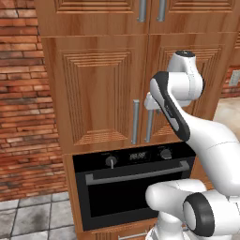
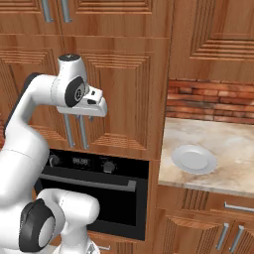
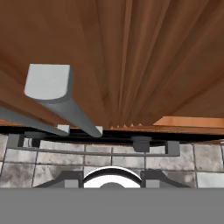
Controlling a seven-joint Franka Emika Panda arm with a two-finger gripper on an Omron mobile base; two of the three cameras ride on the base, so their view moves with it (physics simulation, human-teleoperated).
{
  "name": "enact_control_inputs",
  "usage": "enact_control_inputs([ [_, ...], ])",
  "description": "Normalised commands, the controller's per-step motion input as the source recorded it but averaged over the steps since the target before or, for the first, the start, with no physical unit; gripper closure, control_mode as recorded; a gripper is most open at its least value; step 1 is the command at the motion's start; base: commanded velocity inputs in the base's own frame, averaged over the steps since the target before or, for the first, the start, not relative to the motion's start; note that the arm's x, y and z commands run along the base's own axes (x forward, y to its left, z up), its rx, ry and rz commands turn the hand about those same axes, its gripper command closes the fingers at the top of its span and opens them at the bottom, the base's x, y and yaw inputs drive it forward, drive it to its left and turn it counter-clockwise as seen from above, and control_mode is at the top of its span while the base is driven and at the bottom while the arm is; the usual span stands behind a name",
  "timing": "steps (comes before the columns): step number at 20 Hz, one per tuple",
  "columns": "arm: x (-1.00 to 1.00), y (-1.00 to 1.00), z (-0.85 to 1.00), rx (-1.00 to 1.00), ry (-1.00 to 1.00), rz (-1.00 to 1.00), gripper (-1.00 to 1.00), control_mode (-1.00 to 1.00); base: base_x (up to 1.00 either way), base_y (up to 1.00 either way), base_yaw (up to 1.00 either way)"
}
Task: Take the baked cake out of the oven and place it on the plate for cooling. Then close the oven door.
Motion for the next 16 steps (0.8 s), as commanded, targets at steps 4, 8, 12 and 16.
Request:
enact_control_inputs([
  [4, 0.00, 0.00, 0.00, 0.00, 0.00, 0.00, -1.00, 1.00, 0.00, 0.00, 0.00],
  [8, 0.00, 0.00, 0.00, 0.00, 0.00, 0.00, -1.00, 1.00, -0.06, 0.00, 0.00],
  [12, 0.00, 0.00, 0.00, 0.00, 0.00, 0.00, -1.00, 1.00, -0.52, 0.00, 0.00],
  [16, 0.00, 0.00, 0.00, 0.00, 0.00, 0.00, -1.00, 1.00, -0.68, 0.00, 0.00],
])
